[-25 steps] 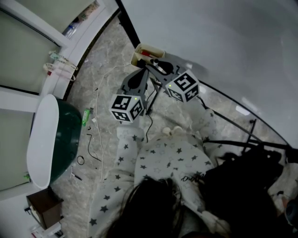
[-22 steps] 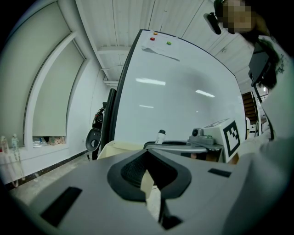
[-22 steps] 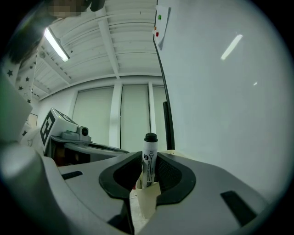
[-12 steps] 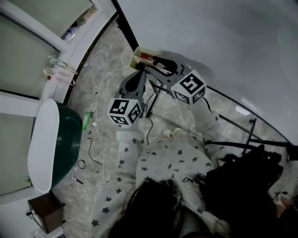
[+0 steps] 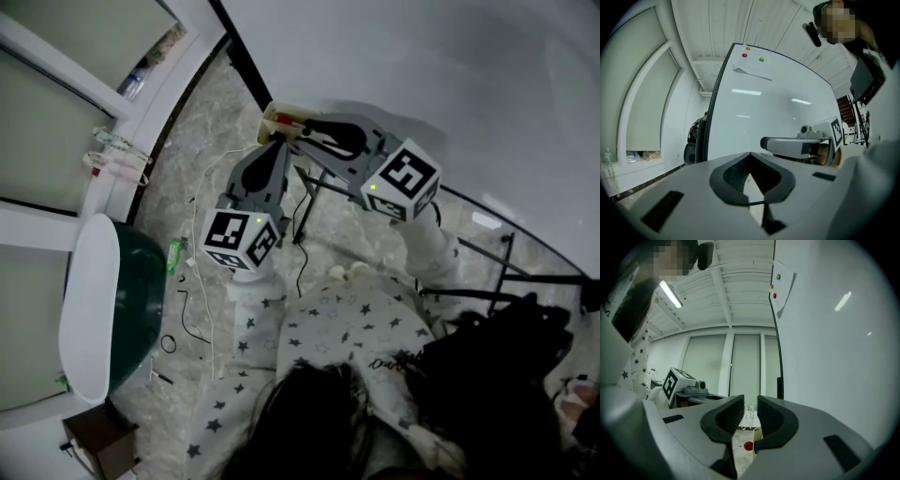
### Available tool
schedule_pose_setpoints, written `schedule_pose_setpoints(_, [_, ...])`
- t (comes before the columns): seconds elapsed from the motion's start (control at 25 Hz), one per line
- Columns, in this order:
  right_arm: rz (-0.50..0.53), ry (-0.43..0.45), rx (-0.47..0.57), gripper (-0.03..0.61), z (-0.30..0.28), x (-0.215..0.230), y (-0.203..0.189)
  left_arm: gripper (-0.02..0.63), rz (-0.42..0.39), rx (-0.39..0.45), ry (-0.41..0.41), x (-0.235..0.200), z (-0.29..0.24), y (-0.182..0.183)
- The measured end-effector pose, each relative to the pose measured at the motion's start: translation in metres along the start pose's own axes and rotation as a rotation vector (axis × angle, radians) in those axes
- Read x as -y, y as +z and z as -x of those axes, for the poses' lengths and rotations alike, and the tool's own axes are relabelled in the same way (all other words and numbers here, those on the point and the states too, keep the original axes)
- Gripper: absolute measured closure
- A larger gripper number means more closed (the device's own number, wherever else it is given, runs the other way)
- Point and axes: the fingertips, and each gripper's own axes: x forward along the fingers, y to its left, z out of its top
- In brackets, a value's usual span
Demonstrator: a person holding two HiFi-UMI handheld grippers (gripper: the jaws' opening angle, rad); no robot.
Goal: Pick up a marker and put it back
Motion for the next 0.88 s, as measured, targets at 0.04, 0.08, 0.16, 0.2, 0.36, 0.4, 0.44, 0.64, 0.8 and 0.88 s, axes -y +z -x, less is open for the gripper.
schedule_pose_setpoints(0.04, [0.003,-0.003,0.005,0.511,0.002,-0.001,0.005,0.614,-0.004,0.007,-0.009,0.004,0.000,0.006])
schedule_pose_setpoints(0.08, [0.006,-0.006,0.009,0.520,0.004,-0.002,0.009,0.614,-0.008,0.013,-0.018,0.008,0.000,0.011])
schedule_pose_setpoints(0.16, [0.007,-0.011,0.014,0.546,0.008,-0.002,0.015,0.614,-0.017,0.023,-0.033,0.014,0.000,0.020])
schedule_pose_setpoints(0.2, [0.007,-0.013,0.015,0.556,0.009,-0.002,0.017,0.614,-0.020,0.029,-0.041,0.017,0.000,0.024])
schedule_pose_setpoints(0.36, [0.006,-0.013,0.023,0.571,0.012,-0.002,0.021,0.614,-0.041,0.028,-0.060,0.024,-0.003,0.028])
schedule_pose_setpoints(0.4, [0.004,-0.013,0.024,0.571,0.012,-0.002,0.021,0.614,-0.049,0.026,-0.062,0.024,-0.004,0.027])
schedule_pose_setpoints(0.44, [0.003,-0.014,0.024,0.571,0.012,-0.002,0.021,0.614,-0.054,0.024,-0.063,0.025,-0.004,0.026])
schedule_pose_setpoints(0.64, [0.024,-0.011,0.012,0.571,0.014,-0.001,0.022,0.614,-0.065,0.032,-0.063,0.029,-0.006,0.028])
schedule_pose_setpoints(0.8, [0.004,-0.018,0.011,0.571,0.015,-0.002,0.021,0.614,-0.075,0.022,-0.064,0.030,-0.007,0.029])
schedule_pose_setpoints(0.88, [0.008,-0.019,0.005,0.571,0.014,0.000,0.021,0.614,-0.074,0.023,-0.066,0.029,-0.008,0.030])
